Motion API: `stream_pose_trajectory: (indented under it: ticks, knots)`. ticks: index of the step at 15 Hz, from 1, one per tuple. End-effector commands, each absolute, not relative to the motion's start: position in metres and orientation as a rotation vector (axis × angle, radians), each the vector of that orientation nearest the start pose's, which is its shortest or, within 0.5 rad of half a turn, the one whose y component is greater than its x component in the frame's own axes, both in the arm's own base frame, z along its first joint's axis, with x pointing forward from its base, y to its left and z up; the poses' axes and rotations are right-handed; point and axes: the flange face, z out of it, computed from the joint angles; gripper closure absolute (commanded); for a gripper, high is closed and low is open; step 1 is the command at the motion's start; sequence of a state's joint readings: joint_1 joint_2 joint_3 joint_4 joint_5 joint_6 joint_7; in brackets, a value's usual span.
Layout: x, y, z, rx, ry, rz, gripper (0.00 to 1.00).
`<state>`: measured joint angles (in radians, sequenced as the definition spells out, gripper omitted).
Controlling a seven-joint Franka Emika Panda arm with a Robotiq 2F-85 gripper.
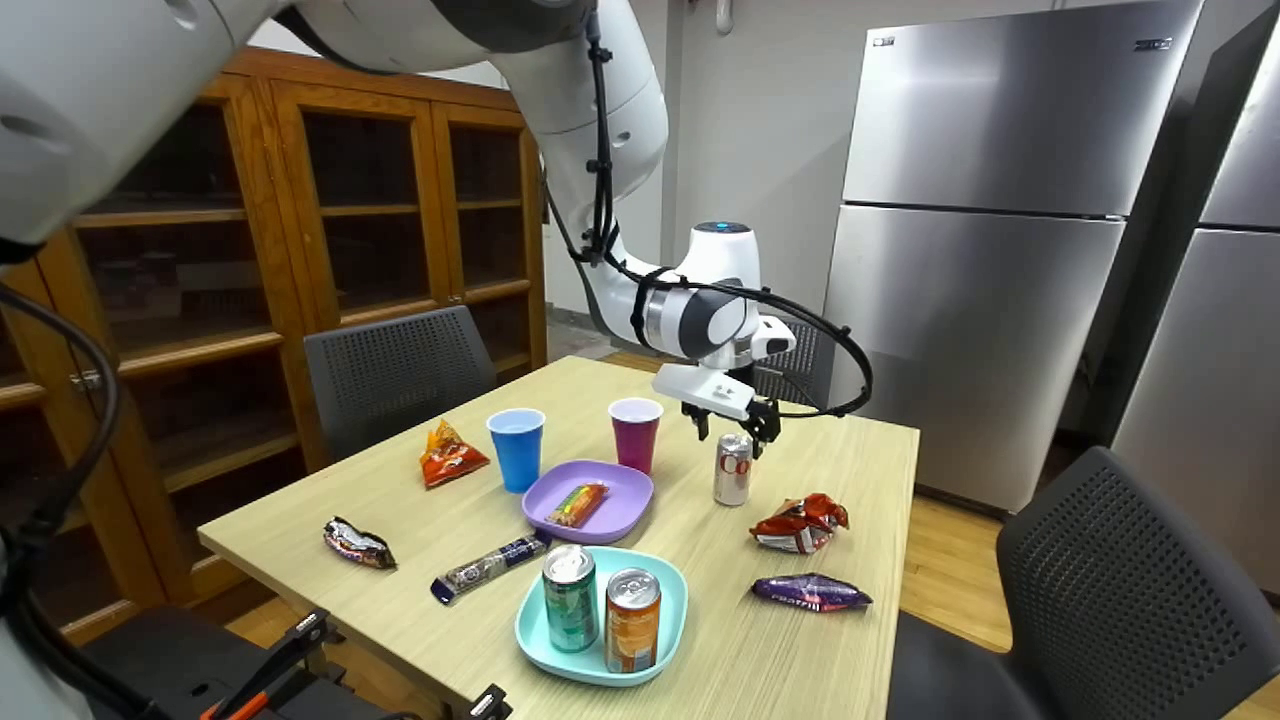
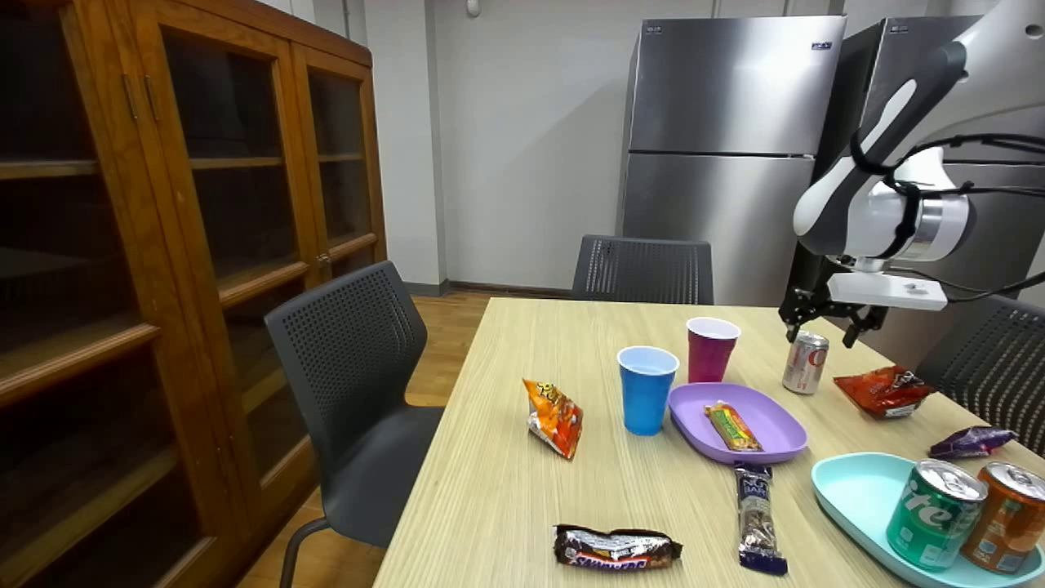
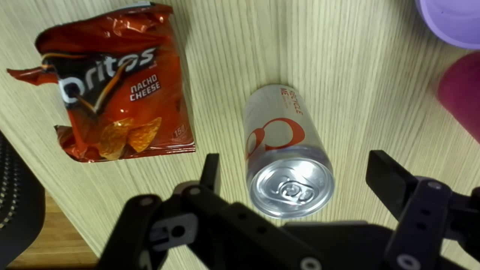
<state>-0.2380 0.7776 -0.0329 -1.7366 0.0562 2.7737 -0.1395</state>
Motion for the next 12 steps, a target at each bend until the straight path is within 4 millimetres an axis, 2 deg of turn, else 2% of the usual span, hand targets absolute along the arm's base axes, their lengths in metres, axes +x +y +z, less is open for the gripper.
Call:
stream_pose_trajectory:
  ticks: [1, 9, 12]
  knots:
    - [0.682, -0.187, 0.15, -3.141, 0.305, -0.428, 0.0]
    - [0.693, -0.191, 0.129, -3.145, 0.317, -0.398, 0.0]
    - [0.695, -0.192, 0.128, -3.143, 0.314, -0.392, 0.0]
